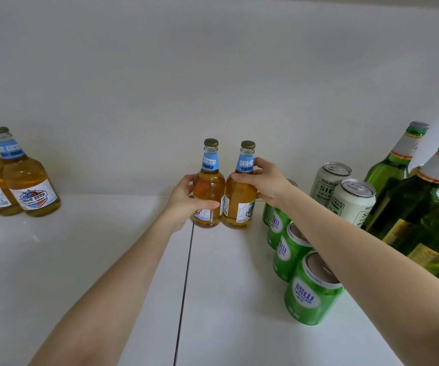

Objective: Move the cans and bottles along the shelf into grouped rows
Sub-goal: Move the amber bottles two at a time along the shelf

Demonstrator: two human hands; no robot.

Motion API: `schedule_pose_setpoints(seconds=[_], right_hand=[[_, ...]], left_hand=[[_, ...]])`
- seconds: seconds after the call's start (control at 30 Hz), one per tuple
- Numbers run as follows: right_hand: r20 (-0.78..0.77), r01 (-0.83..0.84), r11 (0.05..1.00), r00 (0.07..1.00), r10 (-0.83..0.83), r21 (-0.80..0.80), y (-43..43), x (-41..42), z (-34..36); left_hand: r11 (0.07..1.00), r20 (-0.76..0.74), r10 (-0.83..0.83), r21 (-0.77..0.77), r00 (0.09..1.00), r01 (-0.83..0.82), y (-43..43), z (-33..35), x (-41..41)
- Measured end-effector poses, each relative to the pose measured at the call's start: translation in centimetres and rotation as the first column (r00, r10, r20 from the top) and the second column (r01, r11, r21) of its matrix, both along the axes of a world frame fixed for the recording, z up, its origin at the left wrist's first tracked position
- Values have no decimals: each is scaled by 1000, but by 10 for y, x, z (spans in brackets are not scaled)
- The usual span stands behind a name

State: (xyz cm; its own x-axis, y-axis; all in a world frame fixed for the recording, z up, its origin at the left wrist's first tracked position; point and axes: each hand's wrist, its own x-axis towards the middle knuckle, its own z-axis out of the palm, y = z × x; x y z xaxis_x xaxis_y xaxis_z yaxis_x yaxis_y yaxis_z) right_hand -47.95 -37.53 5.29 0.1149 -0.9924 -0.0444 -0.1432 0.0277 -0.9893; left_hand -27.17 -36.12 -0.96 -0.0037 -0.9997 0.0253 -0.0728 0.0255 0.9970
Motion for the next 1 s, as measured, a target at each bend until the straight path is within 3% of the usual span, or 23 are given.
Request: schedule_pose_setpoints(seconds=[0.47, 0.87, 1.0], right_hand=[[-26, 12, 999, 1000, -11, 47, 6, 2, 6], [-382, 132, 976, 904, -191, -174, 33, 3, 18], [-482, 138, 950, 835, -264, -280, 53, -2, 20]], left_hand=[[1000, 30, -25, -2, 999, 25, 3, -4, 1], [1000, 87, 18, -18, 996, -17, 28, 9, 13], [995, 268, 104, -41, 958, -96, 43, 11, 25]])
